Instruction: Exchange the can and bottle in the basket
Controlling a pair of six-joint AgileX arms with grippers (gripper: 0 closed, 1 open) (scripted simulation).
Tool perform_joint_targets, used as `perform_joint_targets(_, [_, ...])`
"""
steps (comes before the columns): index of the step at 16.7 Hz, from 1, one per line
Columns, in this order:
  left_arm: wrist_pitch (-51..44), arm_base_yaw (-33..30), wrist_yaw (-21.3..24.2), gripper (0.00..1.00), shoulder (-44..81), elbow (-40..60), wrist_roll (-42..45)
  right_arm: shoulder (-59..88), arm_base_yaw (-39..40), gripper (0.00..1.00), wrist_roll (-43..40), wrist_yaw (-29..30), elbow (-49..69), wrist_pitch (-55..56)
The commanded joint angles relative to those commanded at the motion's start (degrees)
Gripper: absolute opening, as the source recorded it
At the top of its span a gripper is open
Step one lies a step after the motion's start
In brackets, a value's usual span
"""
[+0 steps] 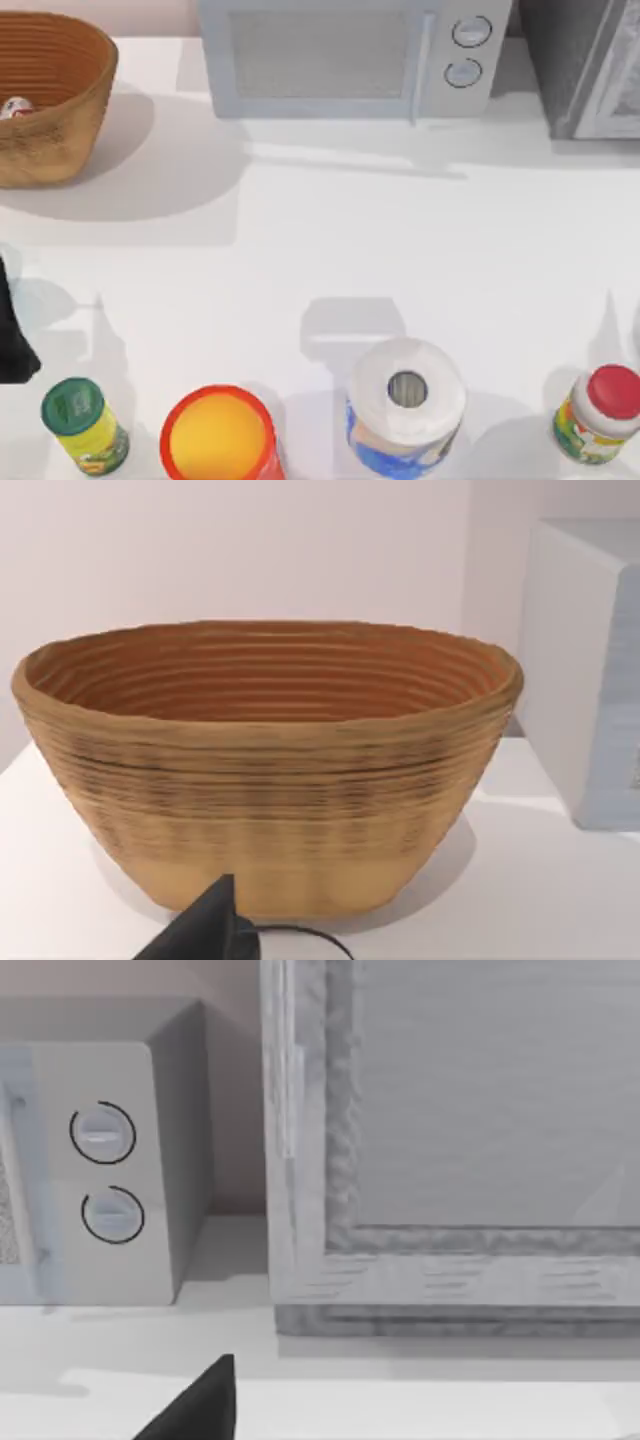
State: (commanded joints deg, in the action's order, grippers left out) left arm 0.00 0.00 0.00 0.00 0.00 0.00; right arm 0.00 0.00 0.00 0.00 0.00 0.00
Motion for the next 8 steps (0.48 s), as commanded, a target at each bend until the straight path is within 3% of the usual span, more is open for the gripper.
perform_joint_targets(4, [-1.0,-0.8,0.8,1.0,1.3,1.2,0.1,0.0,0.0,1.0,0.0,0.0,0.0,0.0])
perform_joint_targets(8, [-7.3,-3.5,3.8,1.0,11.5,10.1,0.4,0.0,0.0,1.0,0.0,0.0,0.0,0.0])
